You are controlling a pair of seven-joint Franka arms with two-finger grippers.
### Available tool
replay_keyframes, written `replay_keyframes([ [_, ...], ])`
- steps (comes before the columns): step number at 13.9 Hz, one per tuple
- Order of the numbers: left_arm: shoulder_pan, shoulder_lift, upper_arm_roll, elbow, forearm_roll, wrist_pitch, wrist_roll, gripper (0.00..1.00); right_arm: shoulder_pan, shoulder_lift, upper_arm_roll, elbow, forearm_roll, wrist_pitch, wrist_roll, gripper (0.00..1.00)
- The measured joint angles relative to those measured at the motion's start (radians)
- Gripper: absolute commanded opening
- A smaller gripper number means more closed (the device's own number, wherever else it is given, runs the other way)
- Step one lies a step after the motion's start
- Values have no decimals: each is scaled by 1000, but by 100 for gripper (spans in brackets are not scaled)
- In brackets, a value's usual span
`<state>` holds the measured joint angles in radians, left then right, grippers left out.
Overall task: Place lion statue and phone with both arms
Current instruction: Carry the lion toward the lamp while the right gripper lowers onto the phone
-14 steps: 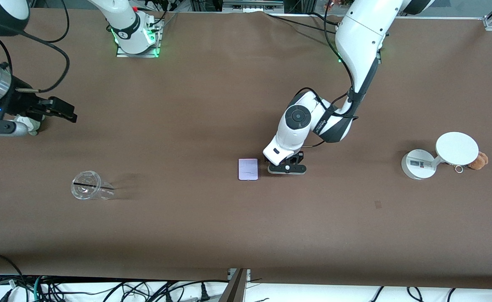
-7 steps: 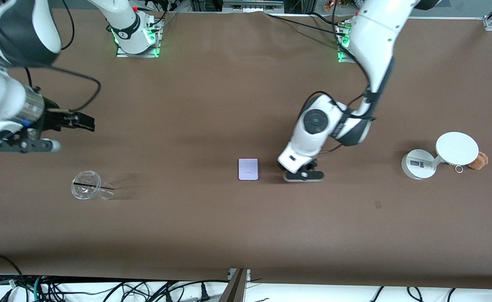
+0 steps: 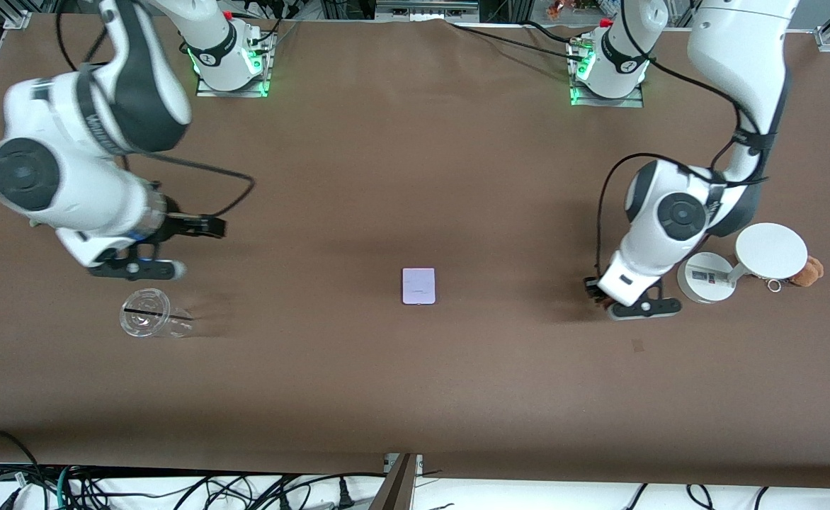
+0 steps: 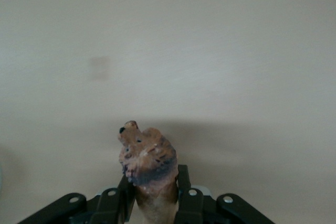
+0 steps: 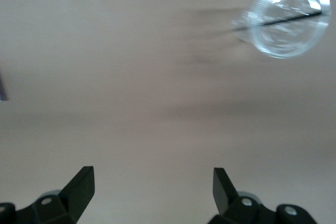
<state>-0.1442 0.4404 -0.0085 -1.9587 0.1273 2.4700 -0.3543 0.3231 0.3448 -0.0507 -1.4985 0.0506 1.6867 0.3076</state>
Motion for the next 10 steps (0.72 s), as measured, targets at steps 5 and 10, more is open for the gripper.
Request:
replay_keyframes([
  [5, 57, -36, 70, -123, 1, 126, 179, 0, 113, 133, 7, 38, 172, 247, 45, 100],
  [10, 104, -36, 90, -223, 1, 253, 274, 0, 300, 359, 7, 177, 165, 507, 218, 100],
])
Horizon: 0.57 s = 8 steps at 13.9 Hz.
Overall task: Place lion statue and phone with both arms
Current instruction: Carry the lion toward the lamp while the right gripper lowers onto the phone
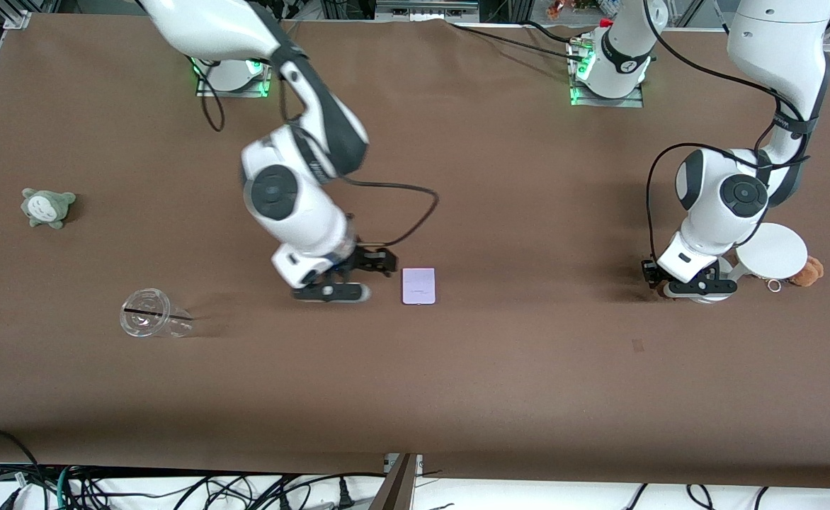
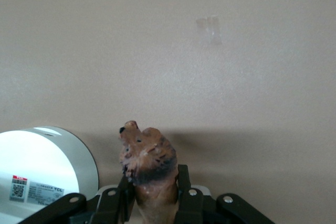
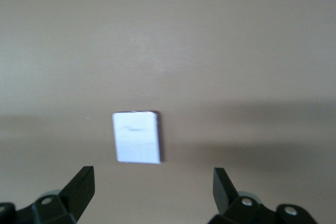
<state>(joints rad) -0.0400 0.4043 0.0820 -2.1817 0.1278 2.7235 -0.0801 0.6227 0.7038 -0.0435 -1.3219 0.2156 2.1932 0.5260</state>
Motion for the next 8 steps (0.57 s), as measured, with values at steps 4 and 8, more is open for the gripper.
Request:
replay_keyframes([
  [4, 29, 0, 2, -31, 0, 56, 34, 0, 76, 117, -2, 27, -107, 116, 82, 100],
  [8, 39, 2, 2, -46, 0, 82, 37, 0, 115, 210, -5, 70, -185, 168, 148, 100],
])
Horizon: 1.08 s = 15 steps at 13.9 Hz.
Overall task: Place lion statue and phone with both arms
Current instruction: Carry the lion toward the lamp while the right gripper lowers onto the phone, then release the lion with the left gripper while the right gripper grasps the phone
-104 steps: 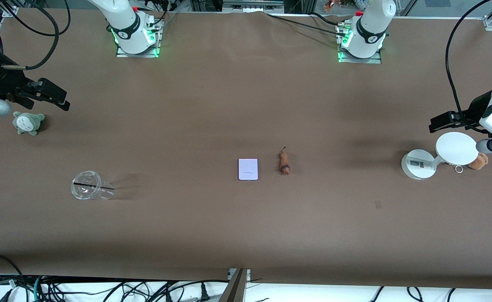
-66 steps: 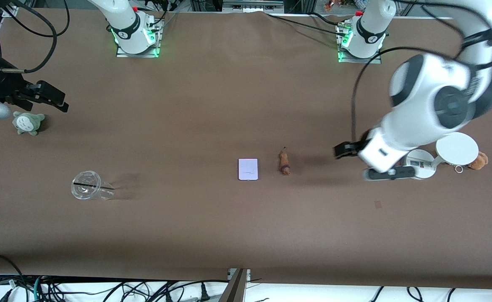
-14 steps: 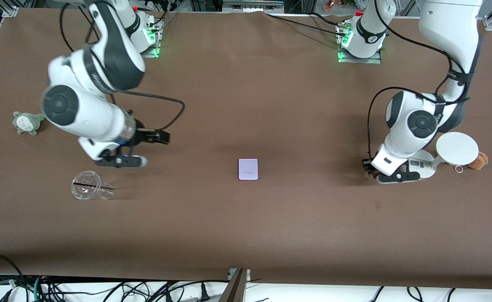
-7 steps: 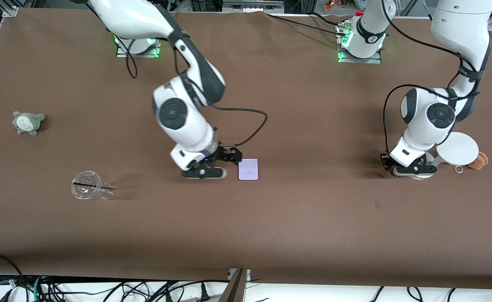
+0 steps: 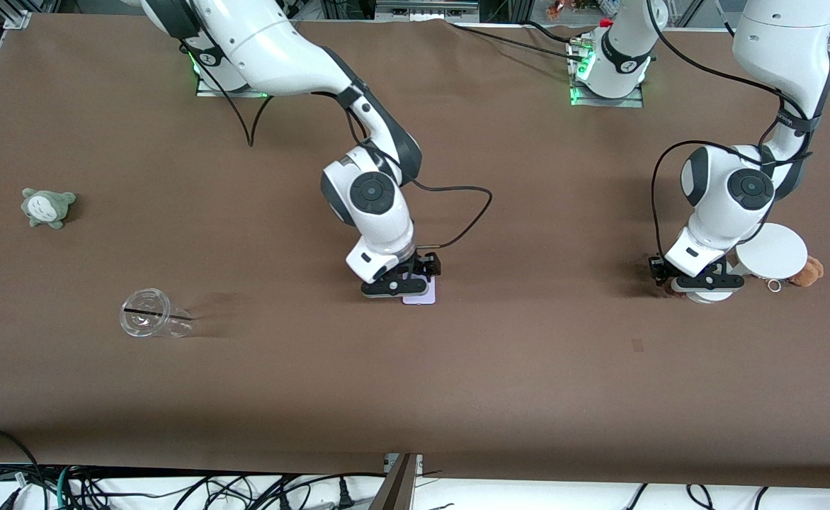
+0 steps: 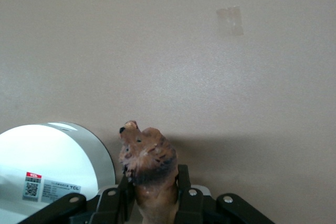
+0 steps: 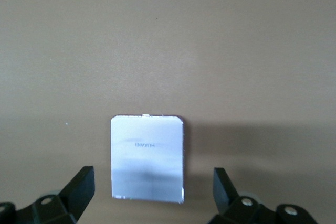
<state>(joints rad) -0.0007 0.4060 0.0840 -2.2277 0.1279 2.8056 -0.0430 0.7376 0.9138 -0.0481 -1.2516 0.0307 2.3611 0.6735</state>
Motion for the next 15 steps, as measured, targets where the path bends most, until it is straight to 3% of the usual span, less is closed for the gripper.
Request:
replay_keyframes([
  [2, 3, 8, 0, -6, 0, 20, 5, 0, 10, 40, -2, 24, -18, 30, 19, 100],
  [3, 4, 13, 0, -8, 0, 26, 6, 5, 13, 57, -3, 34, -21, 37, 24, 100],
  [4, 5, 17, 0, -9, 0, 30, 6, 41, 16, 71, -5, 43, -22, 42, 26, 100],
  [5, 6, 19, 0, -9, 0, 33, 7, 97, 19, 80, -6, 48, -22, 49, 28, 100],
  [12, 6, -3, -12, 25, 0, -3, 7, 100, 64, 119, -24, 56, -83, 67, 95, 98],
  [15, 3, -44, -43, 91, 0, -157, -9, 100, 68, 121, -29, 58, -89, 69, 101, 65],
])
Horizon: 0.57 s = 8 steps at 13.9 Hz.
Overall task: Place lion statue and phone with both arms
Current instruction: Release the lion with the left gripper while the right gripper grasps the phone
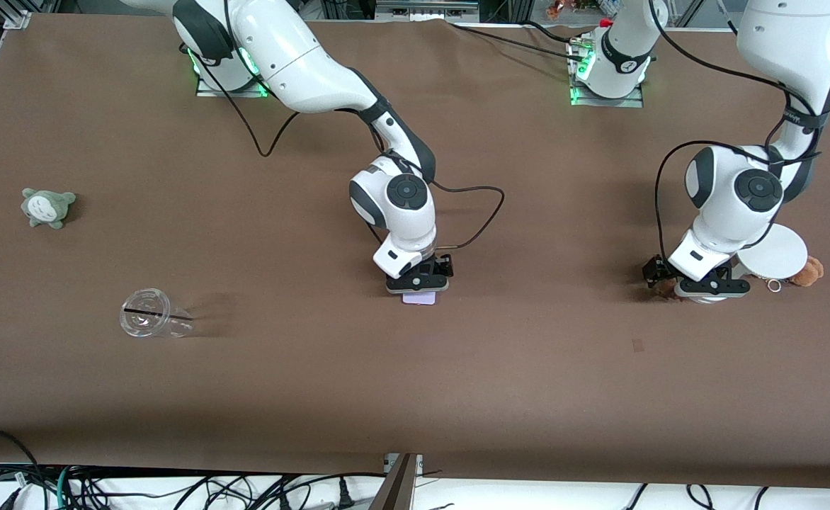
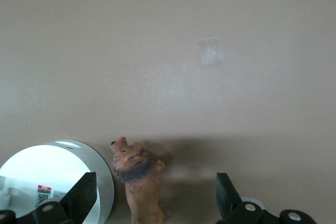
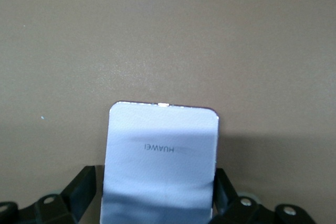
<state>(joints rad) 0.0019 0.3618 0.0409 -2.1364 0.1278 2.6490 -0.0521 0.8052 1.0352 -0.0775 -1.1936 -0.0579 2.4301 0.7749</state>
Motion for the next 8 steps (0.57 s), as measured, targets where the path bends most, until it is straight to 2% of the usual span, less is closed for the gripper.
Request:
replay_keyframes([
  [1, -3, -12, -13, 29, 0, -57, -25, 100, 0, -1, -3, 3, 0, -1, 0, 57],
  [4, -13, -29, -52, 130, 0, -217, -102, 100, -8, -11, -14, 17, 0, -43, -2, 56],
  [6, -16, -41, -63, 237, 0, -375, -116, 100, -46, -39, -19, 30, 4, -105, -48, 56],
  [8, -16, -77, -67, 358, -35, -551, -122, 100, -113, -100, -22, 33, 67, -203, -178, 56],
])
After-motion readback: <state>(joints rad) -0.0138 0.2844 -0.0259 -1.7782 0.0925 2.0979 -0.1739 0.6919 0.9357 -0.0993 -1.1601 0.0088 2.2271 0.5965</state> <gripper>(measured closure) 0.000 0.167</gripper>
